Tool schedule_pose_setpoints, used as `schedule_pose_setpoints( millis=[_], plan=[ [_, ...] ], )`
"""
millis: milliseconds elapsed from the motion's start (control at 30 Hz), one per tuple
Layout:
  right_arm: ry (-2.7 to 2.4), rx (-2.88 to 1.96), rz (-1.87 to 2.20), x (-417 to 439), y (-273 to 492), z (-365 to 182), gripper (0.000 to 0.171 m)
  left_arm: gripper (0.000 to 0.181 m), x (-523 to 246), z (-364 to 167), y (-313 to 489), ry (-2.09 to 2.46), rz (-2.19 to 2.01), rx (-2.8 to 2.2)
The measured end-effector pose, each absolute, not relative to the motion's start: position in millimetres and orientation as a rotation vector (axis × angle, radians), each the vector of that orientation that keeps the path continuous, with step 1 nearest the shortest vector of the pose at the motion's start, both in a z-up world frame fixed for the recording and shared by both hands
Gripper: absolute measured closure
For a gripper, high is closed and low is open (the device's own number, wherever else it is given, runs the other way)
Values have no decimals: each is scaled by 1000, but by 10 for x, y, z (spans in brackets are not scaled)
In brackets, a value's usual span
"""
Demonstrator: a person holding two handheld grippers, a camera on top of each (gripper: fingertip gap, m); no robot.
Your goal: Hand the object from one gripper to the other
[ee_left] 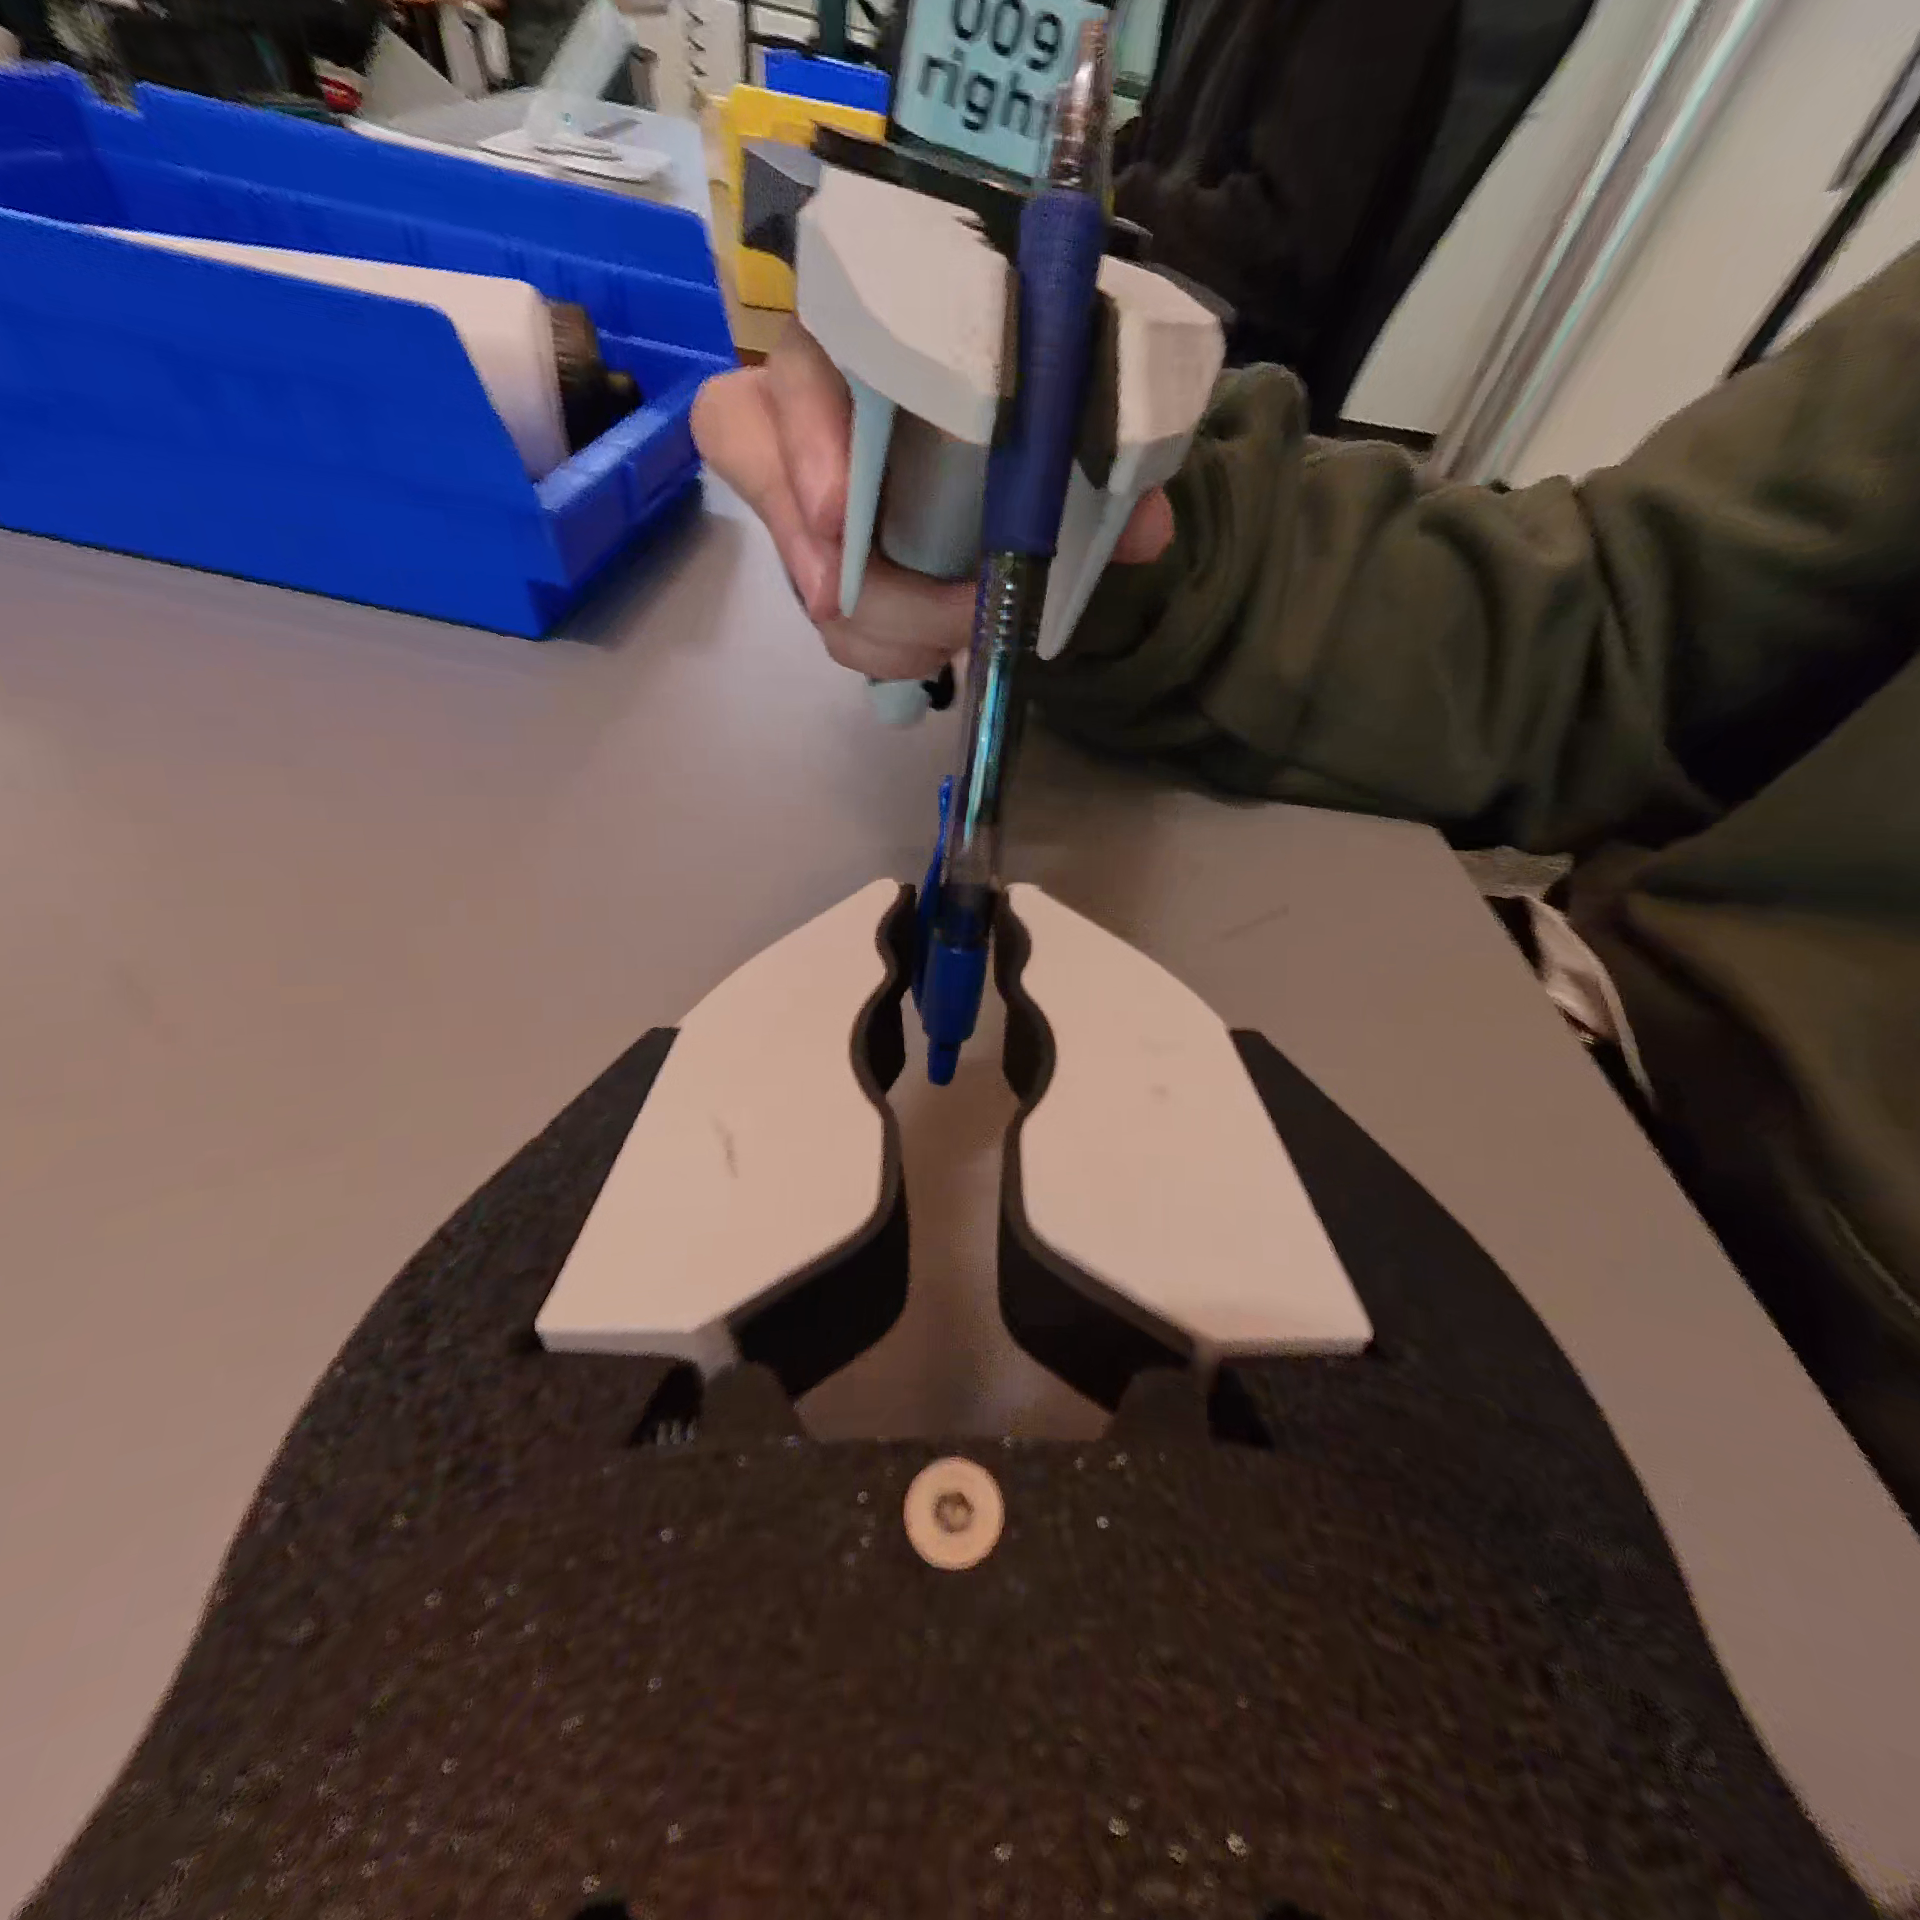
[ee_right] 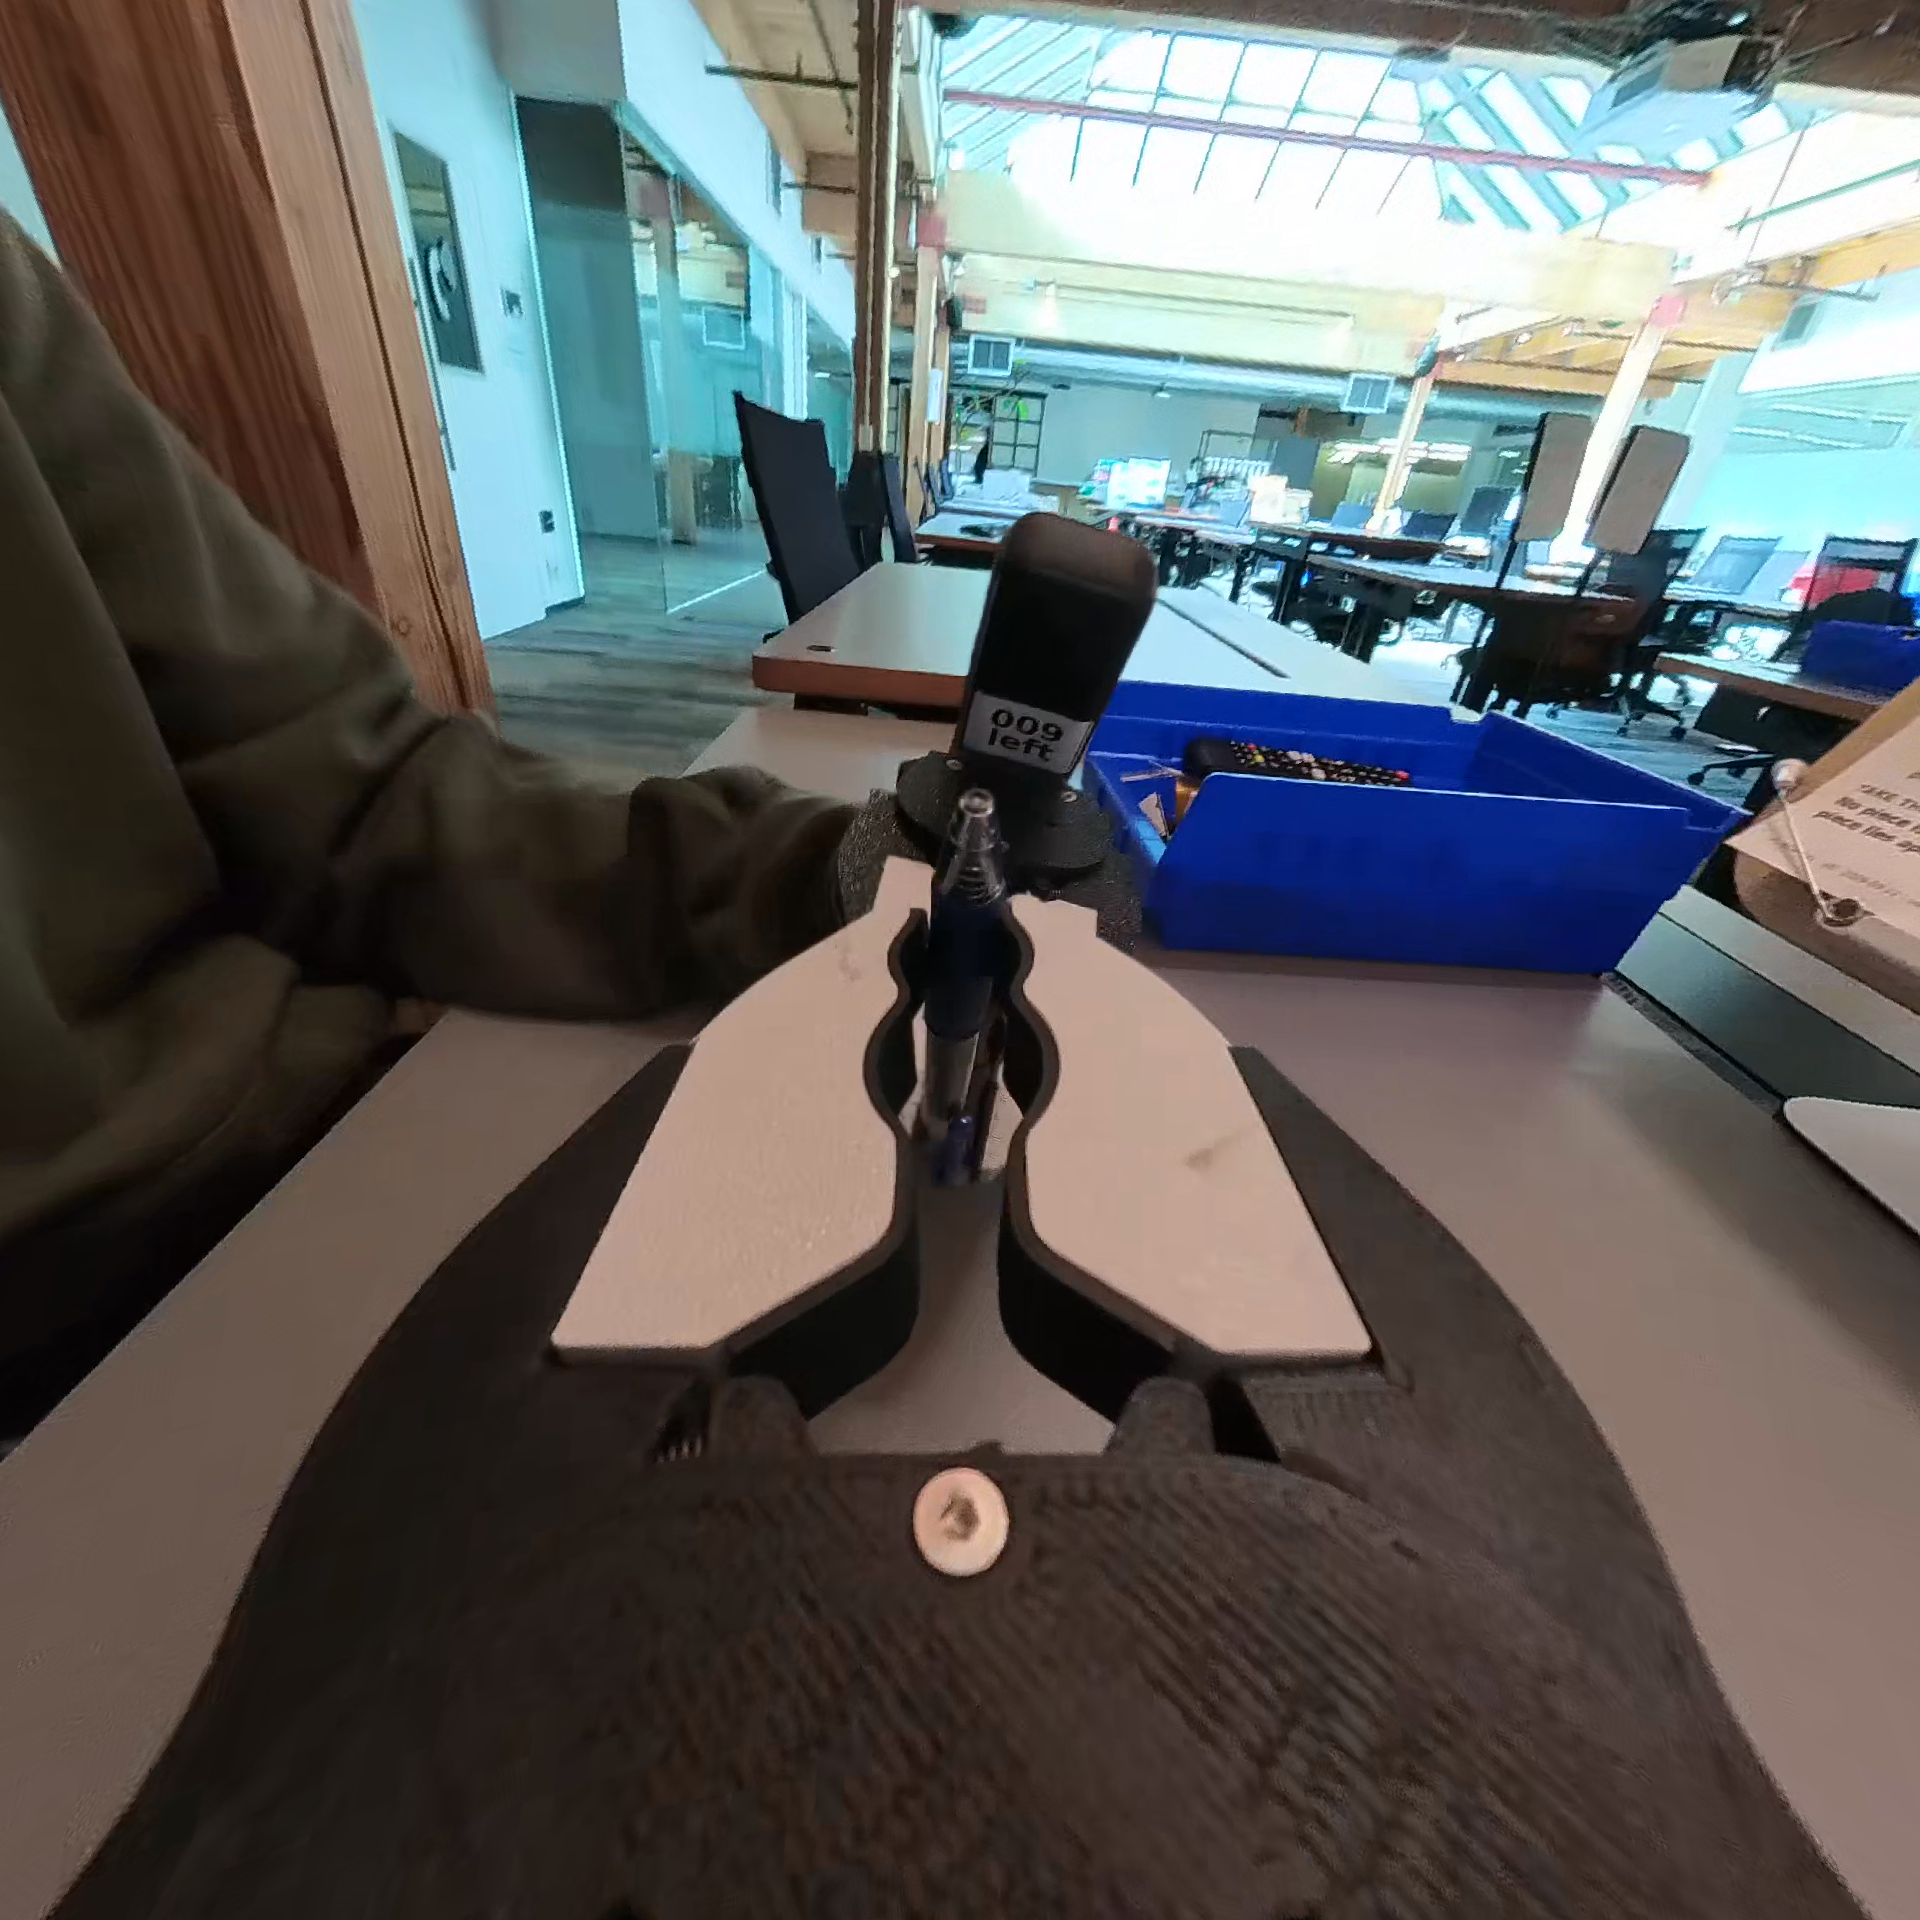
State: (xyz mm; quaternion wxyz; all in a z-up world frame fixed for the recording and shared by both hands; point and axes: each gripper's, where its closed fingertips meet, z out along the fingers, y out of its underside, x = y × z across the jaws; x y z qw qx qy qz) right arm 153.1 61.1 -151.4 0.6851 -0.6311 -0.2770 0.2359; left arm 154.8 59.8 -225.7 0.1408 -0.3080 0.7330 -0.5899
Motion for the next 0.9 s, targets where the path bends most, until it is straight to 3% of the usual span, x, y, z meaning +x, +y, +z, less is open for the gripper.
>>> schedule_pose_setpoints(
  millis=[200, 267, 367, 500, 567, 900],
  plan=[
    [-406, -1406, 419, 1827, 762, -1475, 157, 170, 1771, -2159, 868, 1923, -1488, -901],
    [-279, -1397, 346, 1999, 841, -1445, 142, 170, 1873, -2094, 1037, 1803, -1358, -909],
    [-160, -1431, 296, 2134, 931, -1491, 133, 170, 1961, -2053, 1231, 1694, -1121, -870],
    [-20, -1397, 328, 2224, 983, -1493, 141, 171, 2014, -2069, 1286, 1673, -800, -721],
    [-2, -1387, 357, 2232, 980, -1492, 161, 171, 2037, -2098, 1265, 1680, -721, -679],
    [57, -1467, 402, 2312, 986, -1579, 157, 171, 2040, -1976, 1431, 1572, -568, -666]
  ],
)
